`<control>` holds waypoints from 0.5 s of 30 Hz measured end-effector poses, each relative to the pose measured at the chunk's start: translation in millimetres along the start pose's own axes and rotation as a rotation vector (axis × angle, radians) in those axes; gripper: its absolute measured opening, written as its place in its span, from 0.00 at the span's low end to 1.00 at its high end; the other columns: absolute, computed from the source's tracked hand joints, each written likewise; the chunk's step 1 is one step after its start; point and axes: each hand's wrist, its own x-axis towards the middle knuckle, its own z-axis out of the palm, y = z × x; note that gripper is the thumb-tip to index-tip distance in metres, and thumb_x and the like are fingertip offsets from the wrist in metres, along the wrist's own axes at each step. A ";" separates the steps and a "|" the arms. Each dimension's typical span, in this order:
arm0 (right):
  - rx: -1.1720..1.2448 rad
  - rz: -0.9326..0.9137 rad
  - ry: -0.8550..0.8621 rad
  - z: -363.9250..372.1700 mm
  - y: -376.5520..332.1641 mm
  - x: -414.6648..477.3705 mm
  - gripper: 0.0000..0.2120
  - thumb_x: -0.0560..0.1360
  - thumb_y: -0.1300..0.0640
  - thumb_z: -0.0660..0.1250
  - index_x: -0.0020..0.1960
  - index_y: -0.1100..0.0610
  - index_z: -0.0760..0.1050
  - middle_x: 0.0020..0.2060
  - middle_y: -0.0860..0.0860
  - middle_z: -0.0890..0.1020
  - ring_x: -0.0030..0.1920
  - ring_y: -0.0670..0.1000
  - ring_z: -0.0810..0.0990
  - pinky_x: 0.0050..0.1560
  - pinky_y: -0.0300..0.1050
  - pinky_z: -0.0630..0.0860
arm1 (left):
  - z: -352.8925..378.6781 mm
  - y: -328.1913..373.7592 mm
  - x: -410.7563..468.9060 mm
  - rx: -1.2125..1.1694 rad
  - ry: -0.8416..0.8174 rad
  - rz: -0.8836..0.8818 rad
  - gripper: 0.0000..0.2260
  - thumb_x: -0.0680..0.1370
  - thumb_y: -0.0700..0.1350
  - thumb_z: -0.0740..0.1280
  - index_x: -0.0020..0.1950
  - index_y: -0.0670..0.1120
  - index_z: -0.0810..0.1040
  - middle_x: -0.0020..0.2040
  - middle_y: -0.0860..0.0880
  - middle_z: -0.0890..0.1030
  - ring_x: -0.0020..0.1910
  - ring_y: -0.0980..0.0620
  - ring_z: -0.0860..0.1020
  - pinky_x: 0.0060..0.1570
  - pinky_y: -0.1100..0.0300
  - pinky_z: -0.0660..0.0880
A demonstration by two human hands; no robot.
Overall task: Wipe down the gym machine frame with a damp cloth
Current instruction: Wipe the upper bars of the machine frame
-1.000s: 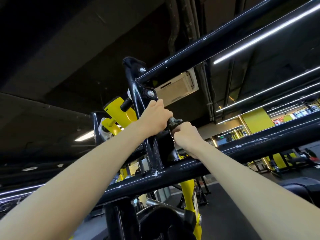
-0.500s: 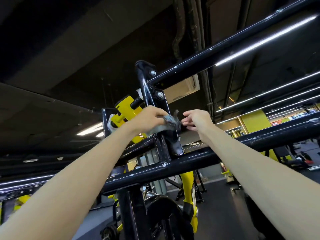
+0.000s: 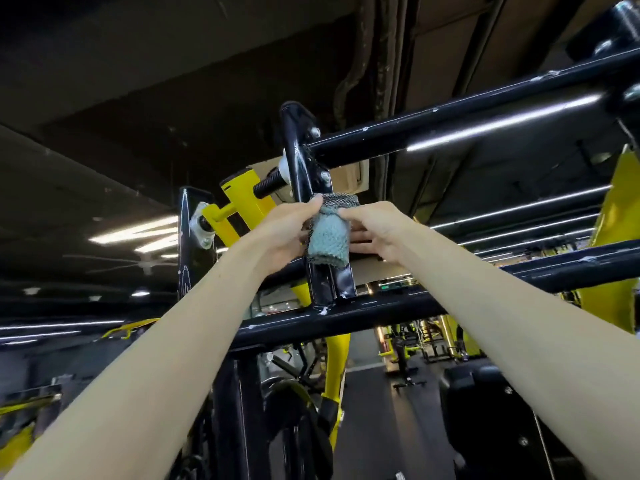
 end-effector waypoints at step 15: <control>0.042 0.245 0.025 0.5 -15.1 -22.1 0.20 0.75 0.54 0.70 0.63 0.61 0.73 0.55 0.60 0.80 0.47 0.57 0.83 0.38 0.50 0.83 | 6.6 -9.7 -7.0 0.433 -0.249 0.343 0.38 0.69 0.32 0.74 0.73 0.51 0.61 0.57 0.47 0.77 0.52 0.53 0.80 0.51 0.59 0.78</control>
